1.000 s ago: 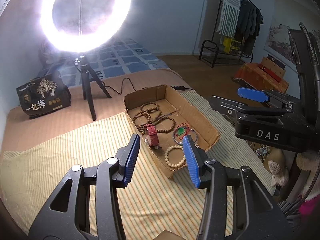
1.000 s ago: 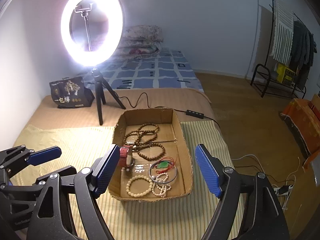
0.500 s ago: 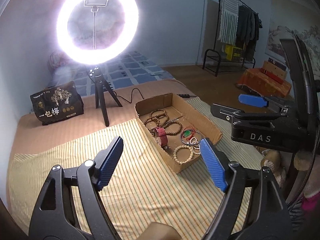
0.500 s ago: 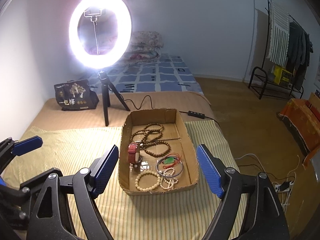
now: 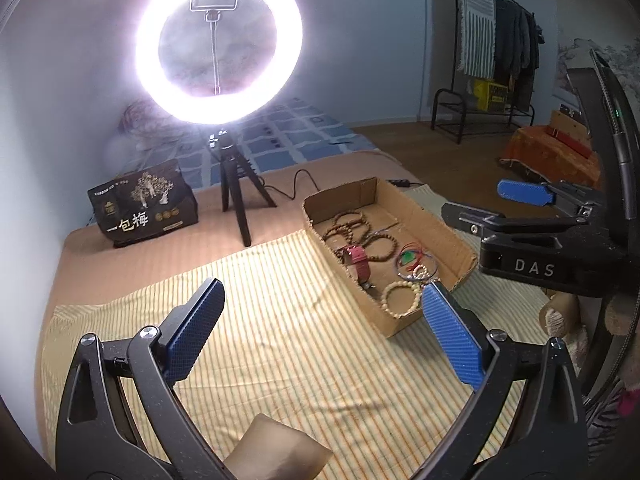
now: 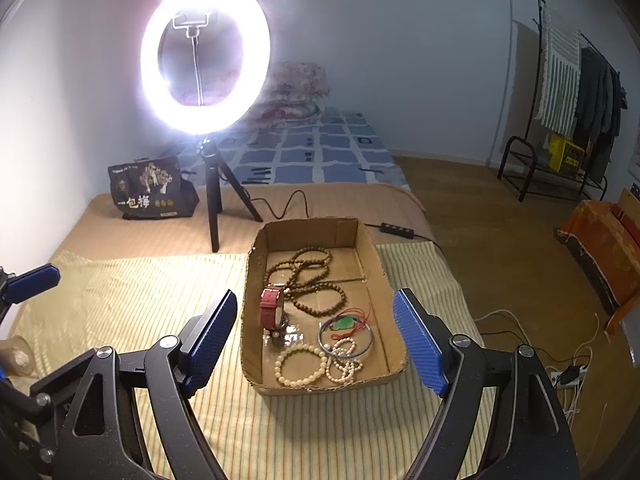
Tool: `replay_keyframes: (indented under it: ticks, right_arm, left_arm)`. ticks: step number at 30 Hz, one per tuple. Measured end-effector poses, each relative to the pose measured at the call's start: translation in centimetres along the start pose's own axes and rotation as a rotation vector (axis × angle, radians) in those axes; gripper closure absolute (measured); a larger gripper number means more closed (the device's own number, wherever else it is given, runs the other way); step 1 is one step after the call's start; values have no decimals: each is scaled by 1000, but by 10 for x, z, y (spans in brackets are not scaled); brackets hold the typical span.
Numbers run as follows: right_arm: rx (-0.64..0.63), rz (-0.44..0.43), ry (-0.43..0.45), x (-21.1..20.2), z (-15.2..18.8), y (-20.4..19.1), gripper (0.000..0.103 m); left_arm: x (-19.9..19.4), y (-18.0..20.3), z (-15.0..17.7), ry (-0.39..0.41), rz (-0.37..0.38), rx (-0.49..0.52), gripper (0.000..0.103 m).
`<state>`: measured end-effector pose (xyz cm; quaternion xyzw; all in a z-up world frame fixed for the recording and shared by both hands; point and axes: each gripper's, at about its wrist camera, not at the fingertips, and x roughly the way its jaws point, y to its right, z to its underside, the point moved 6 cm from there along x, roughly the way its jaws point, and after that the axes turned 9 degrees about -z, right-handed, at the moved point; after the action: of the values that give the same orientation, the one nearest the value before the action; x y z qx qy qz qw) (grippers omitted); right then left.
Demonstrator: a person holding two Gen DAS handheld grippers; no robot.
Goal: Organize jewelry
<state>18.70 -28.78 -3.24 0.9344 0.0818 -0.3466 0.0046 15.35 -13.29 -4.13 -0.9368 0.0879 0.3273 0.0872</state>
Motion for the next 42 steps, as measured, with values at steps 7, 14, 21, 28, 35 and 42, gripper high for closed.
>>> replay_keyframes:
  ticks: [7,14,21,28,35,42]
  right_arm:
    - [-2,12,14,-5,-1,3,23]
    - [-4,18,14,-4,0,4,23]
    - [-3,30,14,-5,0,5,23]
    - [-1,31,11,-4,1,6,23]
    - [-6,34,8,-5,3,7,23]
    - [-3,38,3,-3,3,9,23]
  left_arm:
    - [-2,-4,11,-18,-39,28,0]
    - [-3,-11,13,-25,-38,8,0]
    - [-5,-12,12,-24,-31,0,0]
    - [-3,-7,9,-28,-18,-12,0]
    - [-2,-4,8,-32,-11,-14,0]
    - [-3,-1,7,-32,-4,-28,0]
